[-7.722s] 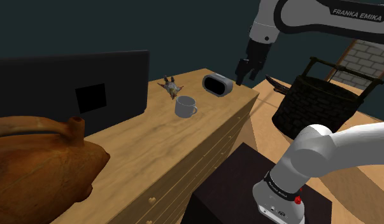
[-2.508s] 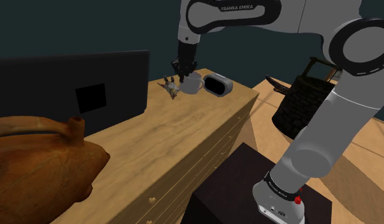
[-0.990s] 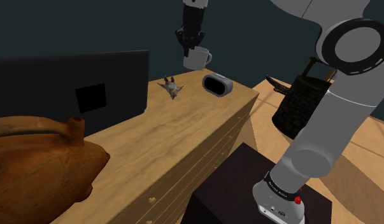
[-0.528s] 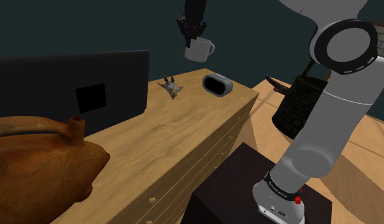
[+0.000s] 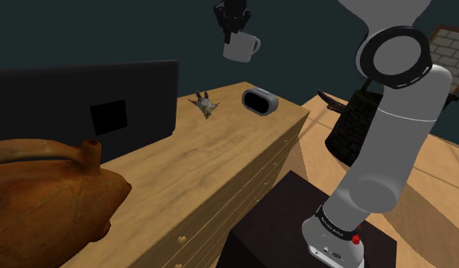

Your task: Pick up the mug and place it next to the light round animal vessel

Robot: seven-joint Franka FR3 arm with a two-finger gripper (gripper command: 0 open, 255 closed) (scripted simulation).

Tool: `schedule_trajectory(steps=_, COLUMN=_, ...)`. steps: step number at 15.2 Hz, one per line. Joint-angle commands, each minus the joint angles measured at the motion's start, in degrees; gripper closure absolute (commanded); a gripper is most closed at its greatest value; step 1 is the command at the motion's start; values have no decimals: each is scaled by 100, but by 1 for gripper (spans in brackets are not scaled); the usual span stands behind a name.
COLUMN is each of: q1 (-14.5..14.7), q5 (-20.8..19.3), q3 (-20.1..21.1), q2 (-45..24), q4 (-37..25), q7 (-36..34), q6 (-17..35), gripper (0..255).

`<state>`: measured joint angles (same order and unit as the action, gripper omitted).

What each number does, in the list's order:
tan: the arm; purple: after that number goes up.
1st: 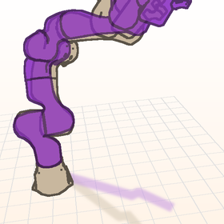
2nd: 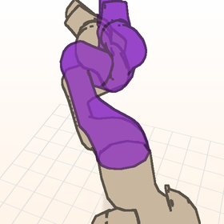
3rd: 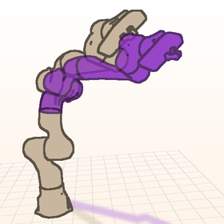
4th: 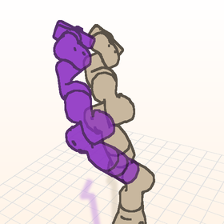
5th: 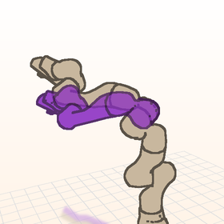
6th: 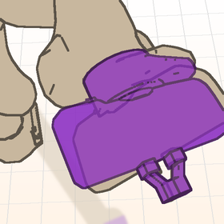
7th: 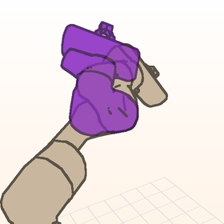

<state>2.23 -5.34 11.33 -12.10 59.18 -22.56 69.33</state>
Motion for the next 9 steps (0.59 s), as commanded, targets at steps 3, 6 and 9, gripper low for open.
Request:
schedule_trajectory(steps=3, q1=100, q5=-120, q3=12, q2=-447, q4=-1025, q7=9, q6=-587, gripper=255)
schedule_trajectory(steps=6, q1=338, q5=-83, q3=144, q2=-201, q4=-657, q7=-398, q6=-485, gripper=255)
schedule_trajectory(steps=9, q1=595, q5=-65, q3=288, q2=-64, q4=-456, q7=-815, q6=-443, gripper=255)
